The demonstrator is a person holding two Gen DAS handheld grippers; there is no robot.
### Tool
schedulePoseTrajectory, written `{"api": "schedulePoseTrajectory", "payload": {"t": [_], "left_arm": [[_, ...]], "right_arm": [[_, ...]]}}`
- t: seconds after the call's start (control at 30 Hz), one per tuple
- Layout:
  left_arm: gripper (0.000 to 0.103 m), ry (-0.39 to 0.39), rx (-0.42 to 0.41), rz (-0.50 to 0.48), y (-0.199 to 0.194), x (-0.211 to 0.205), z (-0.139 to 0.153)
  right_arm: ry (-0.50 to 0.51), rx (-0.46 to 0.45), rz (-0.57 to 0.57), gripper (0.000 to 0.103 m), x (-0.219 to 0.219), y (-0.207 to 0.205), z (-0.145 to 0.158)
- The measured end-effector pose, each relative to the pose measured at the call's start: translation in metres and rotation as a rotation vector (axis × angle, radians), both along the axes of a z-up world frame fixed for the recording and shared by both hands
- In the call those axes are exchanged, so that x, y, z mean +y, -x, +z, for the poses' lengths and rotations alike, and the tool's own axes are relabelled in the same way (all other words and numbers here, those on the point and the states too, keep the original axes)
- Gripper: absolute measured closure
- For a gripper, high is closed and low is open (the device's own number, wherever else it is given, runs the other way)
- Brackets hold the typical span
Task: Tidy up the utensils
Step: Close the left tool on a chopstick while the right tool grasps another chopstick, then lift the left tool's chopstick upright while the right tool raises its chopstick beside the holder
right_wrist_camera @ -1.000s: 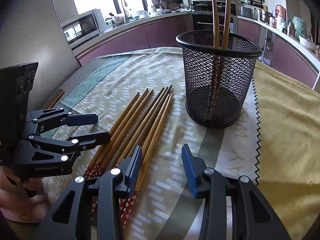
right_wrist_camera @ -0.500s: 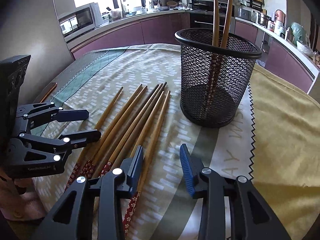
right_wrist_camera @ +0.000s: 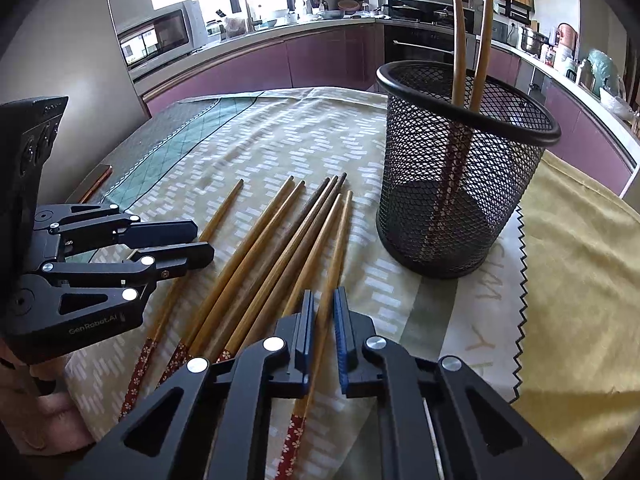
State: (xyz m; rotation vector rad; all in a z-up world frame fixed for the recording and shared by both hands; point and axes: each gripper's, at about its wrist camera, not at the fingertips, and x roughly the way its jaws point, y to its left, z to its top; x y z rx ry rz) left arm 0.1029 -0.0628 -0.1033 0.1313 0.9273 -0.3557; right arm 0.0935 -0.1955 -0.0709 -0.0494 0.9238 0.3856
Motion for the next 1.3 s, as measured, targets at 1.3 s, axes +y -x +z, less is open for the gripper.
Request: {"api": "schedulePoseTrajectory", "payload": {"t": [1.3], "left_arm": [[0.096,0.273,-0.119,-0.094,0.037,0.027,0.096]], "right_arm": [[-0.239,-0.175,0.016,0.097,-0.042,0.029,0.073]]}}
